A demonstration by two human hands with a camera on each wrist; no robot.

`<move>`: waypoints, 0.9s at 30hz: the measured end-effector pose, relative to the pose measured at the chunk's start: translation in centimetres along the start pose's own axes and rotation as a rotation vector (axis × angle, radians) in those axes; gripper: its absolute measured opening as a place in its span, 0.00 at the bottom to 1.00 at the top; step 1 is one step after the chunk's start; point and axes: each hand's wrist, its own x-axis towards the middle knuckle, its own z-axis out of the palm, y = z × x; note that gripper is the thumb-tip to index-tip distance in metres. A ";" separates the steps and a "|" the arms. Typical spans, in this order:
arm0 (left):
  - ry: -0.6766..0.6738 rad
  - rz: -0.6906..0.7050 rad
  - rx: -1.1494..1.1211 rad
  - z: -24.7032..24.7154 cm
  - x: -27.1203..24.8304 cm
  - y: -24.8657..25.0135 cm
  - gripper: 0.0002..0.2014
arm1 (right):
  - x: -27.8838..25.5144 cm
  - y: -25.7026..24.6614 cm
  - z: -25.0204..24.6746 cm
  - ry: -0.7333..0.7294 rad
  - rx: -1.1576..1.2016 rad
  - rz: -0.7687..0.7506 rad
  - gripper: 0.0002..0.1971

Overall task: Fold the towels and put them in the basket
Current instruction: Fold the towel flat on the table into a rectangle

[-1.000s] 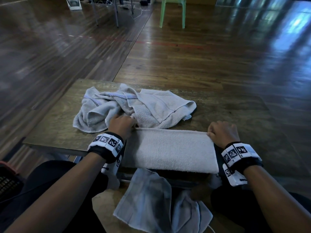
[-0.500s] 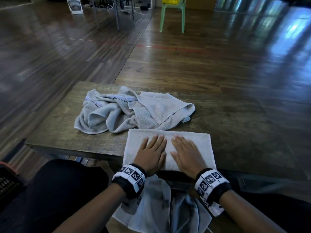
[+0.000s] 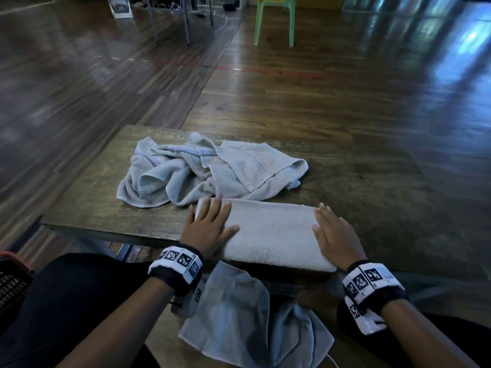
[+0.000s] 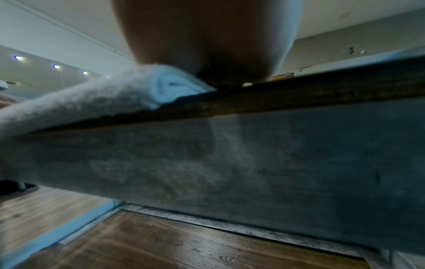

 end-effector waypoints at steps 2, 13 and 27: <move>-0.022 -0.047 0.048 -1.1 1.2 -0.8 0.48 | -0.1 -0.3 -0.4 -0.017 0.005 -0.052 0.26; 0.116 0.392 -0.098 -2.4 -1.0 8.8 0.19 | 2.4 -0.1 -4.6 -0.153 -0.184 -0.115 0.22; 0.212 0.594 -0.117 1.3 -1.7 14.1 0.24 | 3.8 0.4 -5.0 -0.135 -0.010 -0.028 0.14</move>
